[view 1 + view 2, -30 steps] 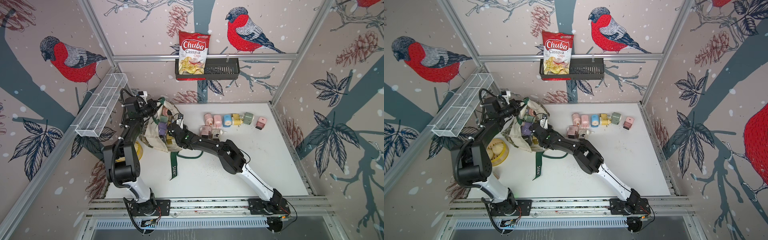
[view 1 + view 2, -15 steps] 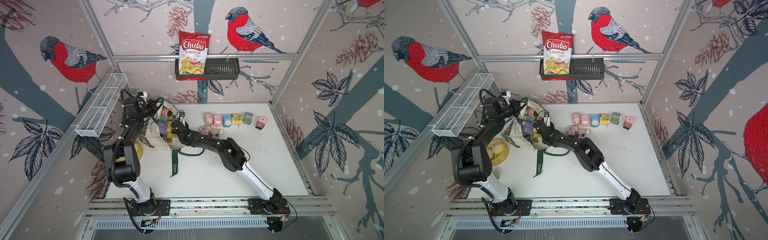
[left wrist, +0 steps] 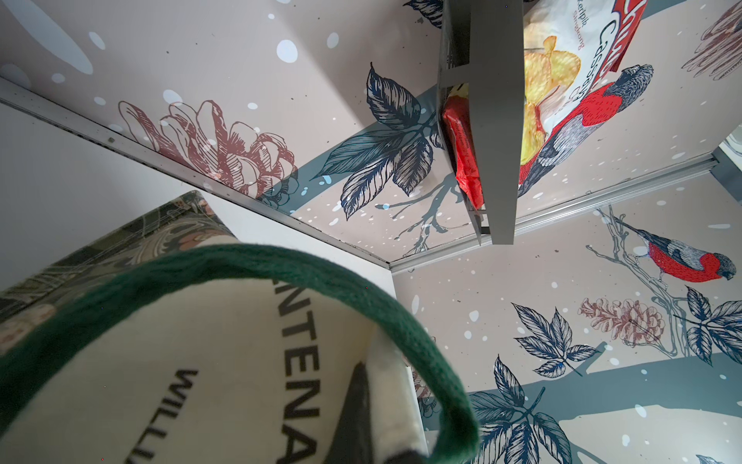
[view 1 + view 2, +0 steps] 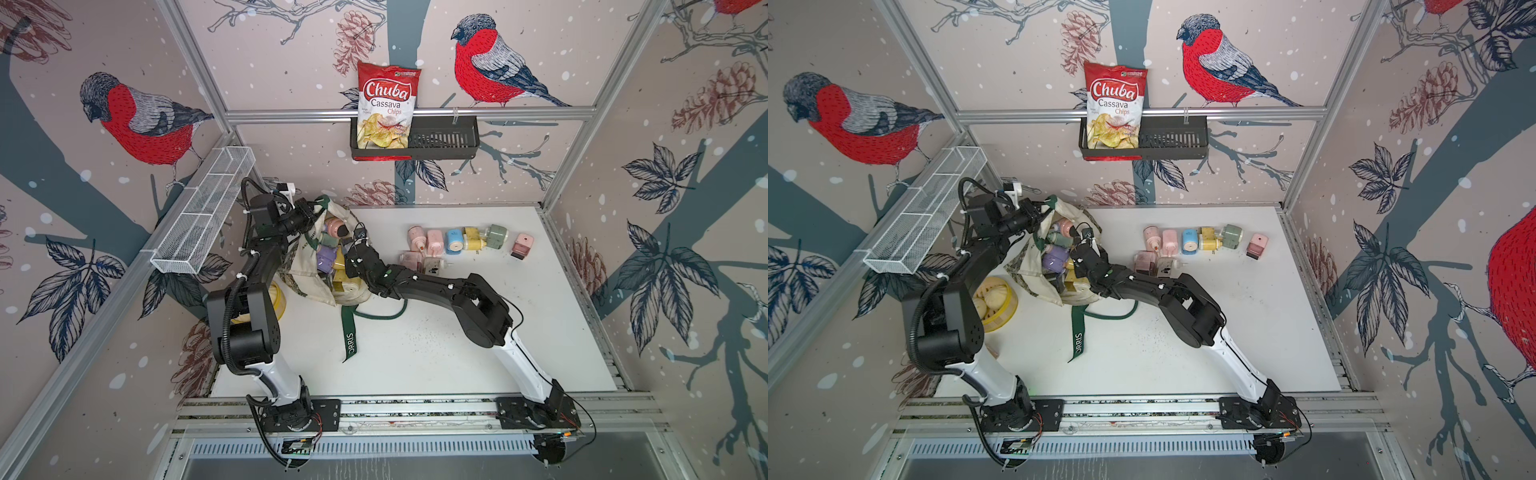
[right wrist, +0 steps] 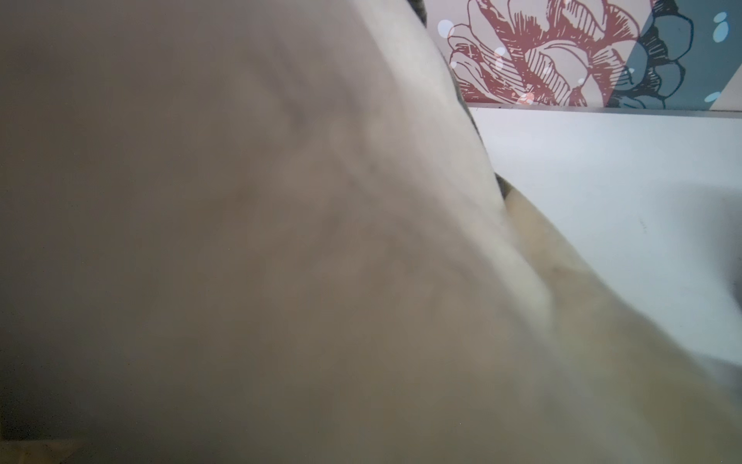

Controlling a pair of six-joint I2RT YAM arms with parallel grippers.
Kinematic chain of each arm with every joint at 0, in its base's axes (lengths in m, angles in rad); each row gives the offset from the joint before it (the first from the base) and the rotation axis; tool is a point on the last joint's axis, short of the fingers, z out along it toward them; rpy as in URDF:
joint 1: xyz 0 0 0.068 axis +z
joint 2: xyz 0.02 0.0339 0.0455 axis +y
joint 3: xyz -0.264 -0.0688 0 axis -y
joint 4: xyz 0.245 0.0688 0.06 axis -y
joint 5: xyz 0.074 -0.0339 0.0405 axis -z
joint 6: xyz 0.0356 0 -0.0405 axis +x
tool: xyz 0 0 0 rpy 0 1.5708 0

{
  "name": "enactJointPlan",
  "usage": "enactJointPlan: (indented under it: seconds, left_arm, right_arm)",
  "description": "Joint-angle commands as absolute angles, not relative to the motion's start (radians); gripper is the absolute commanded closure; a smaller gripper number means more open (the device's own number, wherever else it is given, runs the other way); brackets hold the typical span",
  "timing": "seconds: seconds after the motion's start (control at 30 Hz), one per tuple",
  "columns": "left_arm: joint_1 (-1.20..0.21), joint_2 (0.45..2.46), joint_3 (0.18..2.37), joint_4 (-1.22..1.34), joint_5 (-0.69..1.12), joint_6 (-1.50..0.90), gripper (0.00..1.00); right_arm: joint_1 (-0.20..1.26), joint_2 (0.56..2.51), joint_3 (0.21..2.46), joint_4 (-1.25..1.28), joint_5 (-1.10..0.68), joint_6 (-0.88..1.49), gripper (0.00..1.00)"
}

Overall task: Take out the pencil sharpeners from the tote bags
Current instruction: Pick up the pencil sharpener from the canvas bag.

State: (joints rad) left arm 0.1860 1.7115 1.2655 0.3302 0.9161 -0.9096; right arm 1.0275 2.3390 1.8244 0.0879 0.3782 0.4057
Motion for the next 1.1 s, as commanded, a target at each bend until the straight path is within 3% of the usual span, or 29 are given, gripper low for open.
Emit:
enactJointPlan:
  seconds: [0.0,0.63,1.07]
  left_arm:
    - [0.186,1.701,1.272,0.475,0.962,-0.919,1.0]
    - [0.187,1.699,1.275,0.469,0.96,-0.914,1.0]
    - [0.187,1.697,1.275,0.468,0.962,-0.914,1.0]
  right_arm:
    - [1.028,2.284,1.764,0.157,0.327,0.369,0.7]
    - [1.052,1.985,1.503,0.124,0.107,0.281,0.71]
    - [0.954,1.672,1.408,-0.279,0.143,0.291,0.7]
